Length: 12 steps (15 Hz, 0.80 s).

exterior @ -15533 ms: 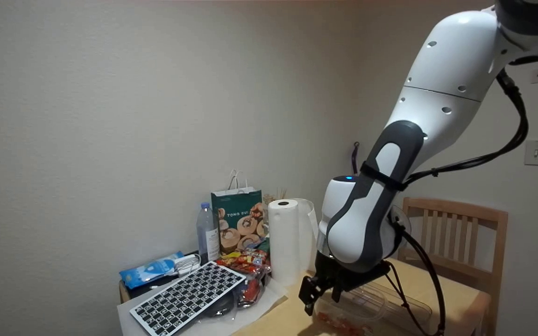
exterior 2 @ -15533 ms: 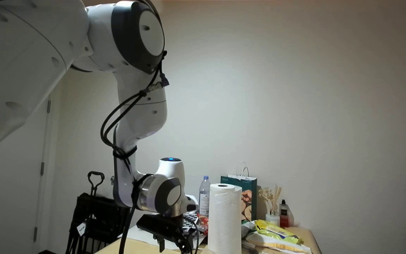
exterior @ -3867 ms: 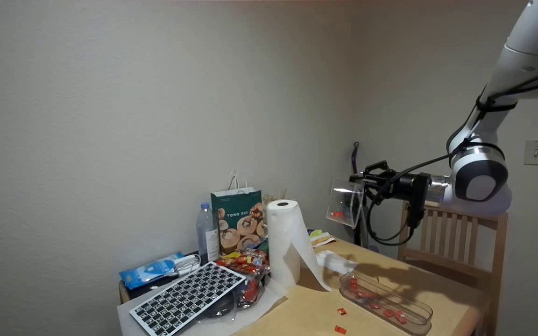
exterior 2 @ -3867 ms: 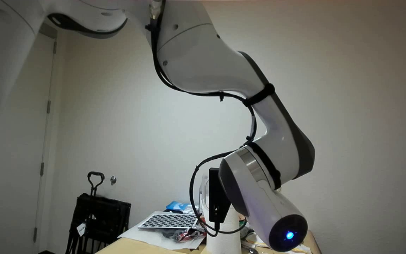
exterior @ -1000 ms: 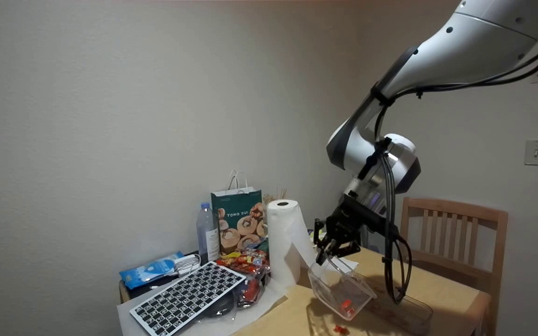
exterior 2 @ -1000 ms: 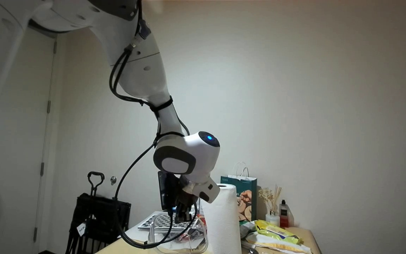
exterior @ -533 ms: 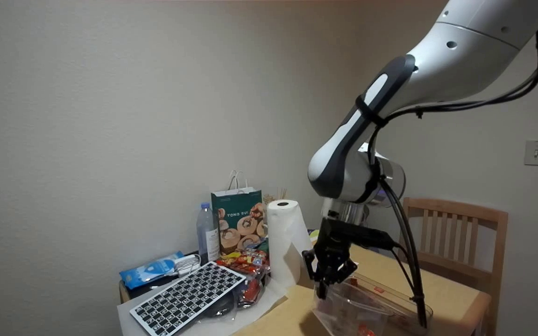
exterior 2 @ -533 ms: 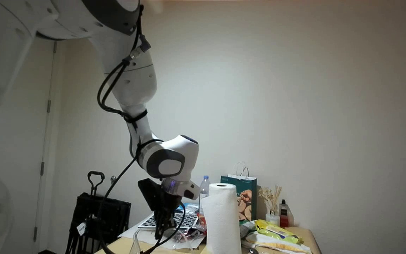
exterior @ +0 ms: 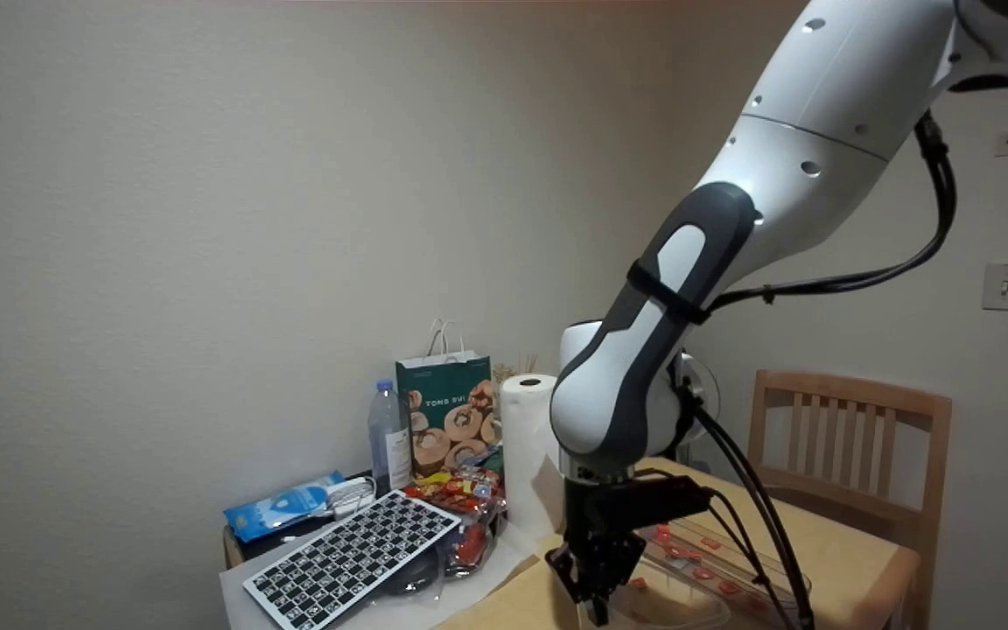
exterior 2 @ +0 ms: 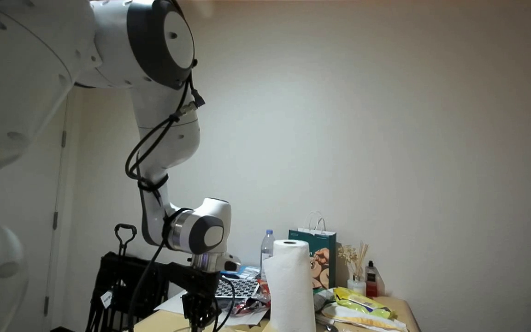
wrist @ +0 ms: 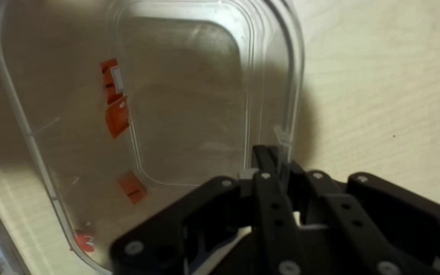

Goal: Pour the contents of the bowl into the glass container

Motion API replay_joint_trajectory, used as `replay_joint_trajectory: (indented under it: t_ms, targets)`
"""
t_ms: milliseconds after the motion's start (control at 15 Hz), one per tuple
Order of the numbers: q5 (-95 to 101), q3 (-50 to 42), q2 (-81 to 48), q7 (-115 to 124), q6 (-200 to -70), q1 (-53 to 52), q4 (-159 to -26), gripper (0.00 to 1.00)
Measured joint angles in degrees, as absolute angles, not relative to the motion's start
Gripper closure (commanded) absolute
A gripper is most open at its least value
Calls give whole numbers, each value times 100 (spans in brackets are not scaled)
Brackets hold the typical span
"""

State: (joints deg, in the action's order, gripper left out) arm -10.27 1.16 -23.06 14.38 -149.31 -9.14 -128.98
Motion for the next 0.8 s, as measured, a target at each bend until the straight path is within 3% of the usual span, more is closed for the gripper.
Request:
replay_joint_trajectory:
  t_ms: [267,333,467,800]
  targets:
    - [-997,246,-2707,1427,-16101,-964,-12813,98]
    - [-997,248,-2750,1427,-16261,-978,-12798,68]
    - [-997,261,-2807,1427,-16368,-984,-12772,63]
    - [-1106,404,-2975,1463,-16287,-901,-12616,30]
